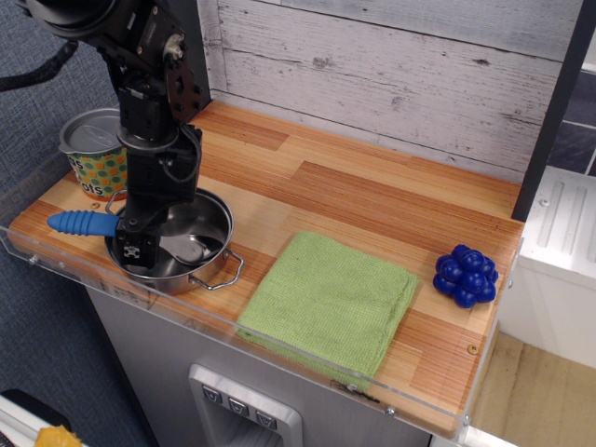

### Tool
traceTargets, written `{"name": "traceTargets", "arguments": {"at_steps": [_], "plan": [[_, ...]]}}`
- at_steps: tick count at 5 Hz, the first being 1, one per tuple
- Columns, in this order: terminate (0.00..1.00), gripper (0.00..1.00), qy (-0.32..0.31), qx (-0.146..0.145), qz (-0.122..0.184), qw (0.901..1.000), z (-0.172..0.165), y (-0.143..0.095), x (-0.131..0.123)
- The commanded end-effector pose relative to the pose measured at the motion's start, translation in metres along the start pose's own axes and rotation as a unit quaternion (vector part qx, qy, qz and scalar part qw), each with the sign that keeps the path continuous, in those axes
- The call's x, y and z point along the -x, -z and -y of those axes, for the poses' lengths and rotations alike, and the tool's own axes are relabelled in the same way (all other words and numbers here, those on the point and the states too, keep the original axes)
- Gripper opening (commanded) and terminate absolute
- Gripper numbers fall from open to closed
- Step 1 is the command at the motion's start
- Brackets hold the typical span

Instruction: Pick up the blue spoon and place it on the green cloth

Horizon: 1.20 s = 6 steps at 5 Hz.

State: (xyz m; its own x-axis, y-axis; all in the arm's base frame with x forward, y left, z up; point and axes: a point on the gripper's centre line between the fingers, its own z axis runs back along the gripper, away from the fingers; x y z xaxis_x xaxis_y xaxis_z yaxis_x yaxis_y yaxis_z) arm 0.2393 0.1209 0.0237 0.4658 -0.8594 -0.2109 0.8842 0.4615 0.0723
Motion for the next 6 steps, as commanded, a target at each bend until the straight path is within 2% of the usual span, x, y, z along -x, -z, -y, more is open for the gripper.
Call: {"name": "traceTargets", "arguments": {"at_steps": [1, 2, 3, 4, 5, 6], "plan": [[0.00, 0.00, 0.005, -0.017, -0.001, 0.9998, -0.010, -0.008, -0.009], [0.00, 0.00, -0.001, -0.026, 0.000, 0.9997, -0.010, -0.016, -0.009], [0.00, 0.00, -0.001, -0.046, 0.009, 0.9989, -0.009, -0.036, -0.011], [0.00, 0.00, -0.006, -0.055, -0.044, 0.9975, -0.007, -0.059, -0.015], [0.00, 0.00, -0.029, -0.063, -0.112, 0.9914, -0.004, -0.081, -0.017], [0.00, 0.00, -0.075, -0.069, -0.102, 0.9895, 0.003, -0.096, -0.025]]}}
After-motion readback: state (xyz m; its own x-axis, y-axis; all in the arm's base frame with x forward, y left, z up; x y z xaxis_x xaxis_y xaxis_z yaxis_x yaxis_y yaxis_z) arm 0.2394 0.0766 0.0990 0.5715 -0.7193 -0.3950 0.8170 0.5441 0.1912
